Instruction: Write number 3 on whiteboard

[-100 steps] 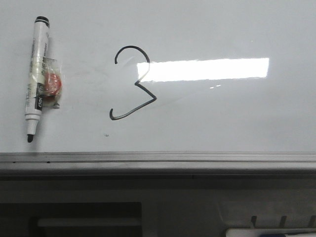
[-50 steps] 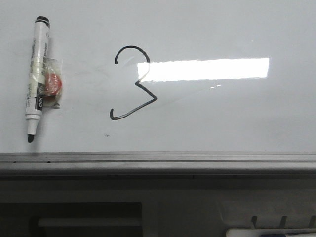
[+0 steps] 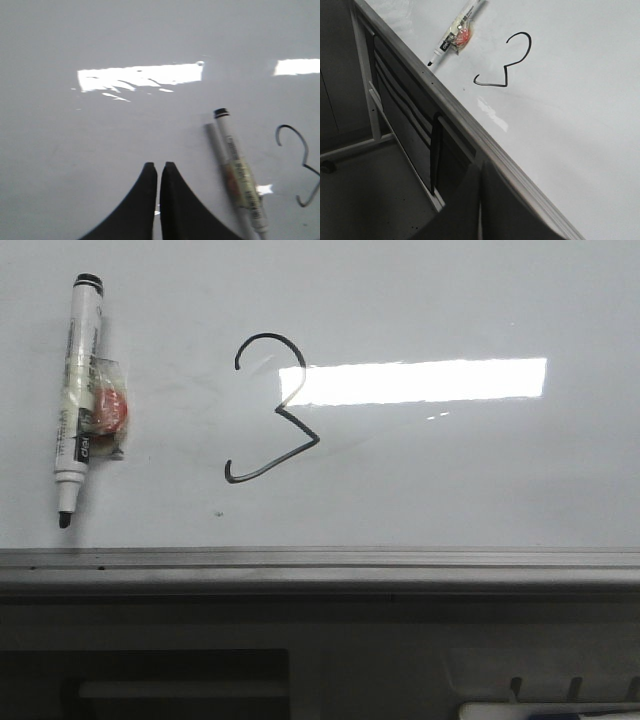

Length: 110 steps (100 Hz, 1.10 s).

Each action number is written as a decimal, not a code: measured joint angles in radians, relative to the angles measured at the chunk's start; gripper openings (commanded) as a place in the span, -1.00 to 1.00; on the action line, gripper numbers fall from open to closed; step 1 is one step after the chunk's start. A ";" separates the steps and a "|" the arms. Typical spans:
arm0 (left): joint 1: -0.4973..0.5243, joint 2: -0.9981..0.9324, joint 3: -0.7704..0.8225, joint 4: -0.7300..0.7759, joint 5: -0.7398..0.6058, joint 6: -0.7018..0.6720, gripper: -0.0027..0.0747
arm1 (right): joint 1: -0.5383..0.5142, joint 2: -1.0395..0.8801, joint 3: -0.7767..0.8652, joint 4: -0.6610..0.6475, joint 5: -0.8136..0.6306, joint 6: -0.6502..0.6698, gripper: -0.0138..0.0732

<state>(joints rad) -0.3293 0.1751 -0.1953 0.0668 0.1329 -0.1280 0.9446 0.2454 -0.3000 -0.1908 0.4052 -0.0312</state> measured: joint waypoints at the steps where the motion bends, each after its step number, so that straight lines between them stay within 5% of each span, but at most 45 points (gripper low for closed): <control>1: 0.008 -0.007 0.003 0.000 0.000 0.000 -0.99 | 0.000 0.000 0.000 0.000 0.000 0.000 -0.82; 34: 0.259 -0.178 0.181 -0.014 -0.010 0.000 -0.98 | 0.000 0.000 0.000 0.000 0.000 0.000 -0.82; 56: 0.272 -0.180 0.196 -0.019 -0.003 0.000 -0.99 | 0.000 0.000 0.000 0.000 0.000 0.002 -0.82; 78: 0.272 -0.180 0.196 -0.021 0.202 0.000 -0.98 | 0.000 0.000 0.000 0.000 0.000 0.002 -0.82; 110: 0.272 -0.180 0.195 -0.021 0.209 0.000 -0.98 | 0.000 0.000 0.000 0.000 0.000 0.002 -0.82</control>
<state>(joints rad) -0.0575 -0.0047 0.0000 0.0454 0.3418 -0.1280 0.9446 0.2454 -0.3000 -0.1908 0.4052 -0.0297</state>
